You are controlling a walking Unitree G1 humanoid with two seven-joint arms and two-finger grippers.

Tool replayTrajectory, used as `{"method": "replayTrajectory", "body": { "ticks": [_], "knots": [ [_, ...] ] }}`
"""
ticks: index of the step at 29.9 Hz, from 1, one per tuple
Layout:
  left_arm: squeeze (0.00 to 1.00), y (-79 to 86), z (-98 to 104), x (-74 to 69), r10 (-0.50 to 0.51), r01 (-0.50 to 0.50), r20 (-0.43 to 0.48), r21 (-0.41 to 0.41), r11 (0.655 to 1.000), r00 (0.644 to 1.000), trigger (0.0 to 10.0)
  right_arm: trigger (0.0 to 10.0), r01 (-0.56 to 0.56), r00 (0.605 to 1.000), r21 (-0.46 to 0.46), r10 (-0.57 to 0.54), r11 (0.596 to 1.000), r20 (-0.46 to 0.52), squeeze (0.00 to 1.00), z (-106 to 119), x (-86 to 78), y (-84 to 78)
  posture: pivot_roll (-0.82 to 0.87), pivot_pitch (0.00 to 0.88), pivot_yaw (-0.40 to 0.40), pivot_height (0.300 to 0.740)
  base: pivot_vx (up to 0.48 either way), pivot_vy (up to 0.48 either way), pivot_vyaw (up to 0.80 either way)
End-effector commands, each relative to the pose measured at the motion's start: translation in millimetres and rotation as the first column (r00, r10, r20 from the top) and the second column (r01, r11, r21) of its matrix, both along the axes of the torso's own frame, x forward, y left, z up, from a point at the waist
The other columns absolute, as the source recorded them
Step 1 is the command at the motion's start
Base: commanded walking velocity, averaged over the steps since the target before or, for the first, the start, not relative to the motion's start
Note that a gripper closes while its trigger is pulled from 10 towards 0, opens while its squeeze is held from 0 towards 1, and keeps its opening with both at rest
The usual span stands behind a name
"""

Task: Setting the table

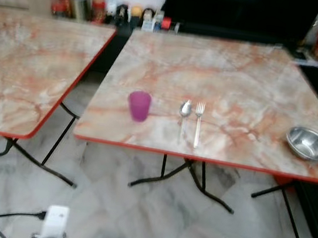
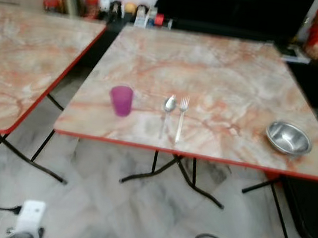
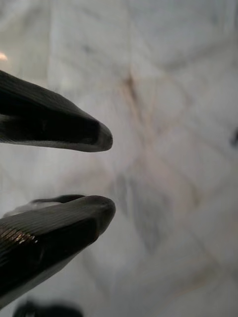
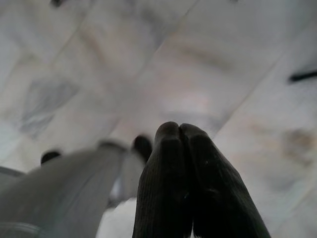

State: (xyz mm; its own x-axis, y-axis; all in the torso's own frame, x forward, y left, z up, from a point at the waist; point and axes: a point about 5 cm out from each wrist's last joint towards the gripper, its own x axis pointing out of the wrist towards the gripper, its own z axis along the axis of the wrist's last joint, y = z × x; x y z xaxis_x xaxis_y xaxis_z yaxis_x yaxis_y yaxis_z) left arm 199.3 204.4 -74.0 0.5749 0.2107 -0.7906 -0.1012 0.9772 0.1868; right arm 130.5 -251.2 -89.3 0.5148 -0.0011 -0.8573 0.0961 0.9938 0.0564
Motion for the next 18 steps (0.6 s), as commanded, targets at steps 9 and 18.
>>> {"method": "replayTrajectory", "body": {
  "ticks": [9,18],
  "knots": [
    [0.00,12.8,1.0,-2.8,0.002,-0.002,-0.005,0.030,1.000,1.000,10.0,10.0,-0.002,1.000,0.022,0.002,1.000,0.029,0.00,1.8,11.1,7.8,-0.01,0.037,-0.009,0.740,0.000,-0.449,-0.50],
    [0.00,11.1,0.3,-3.4,-0.003,0.004,-0.007,0.024,1.000,1.000,10.0,10.0,0.008,1.000,0.027,-0.009,1.000,0.029,0.00,1.6,10.8,7.9,-0.01,0.039,-0.008,0.740,0.000,-0.477,0.00]
  ]
}}
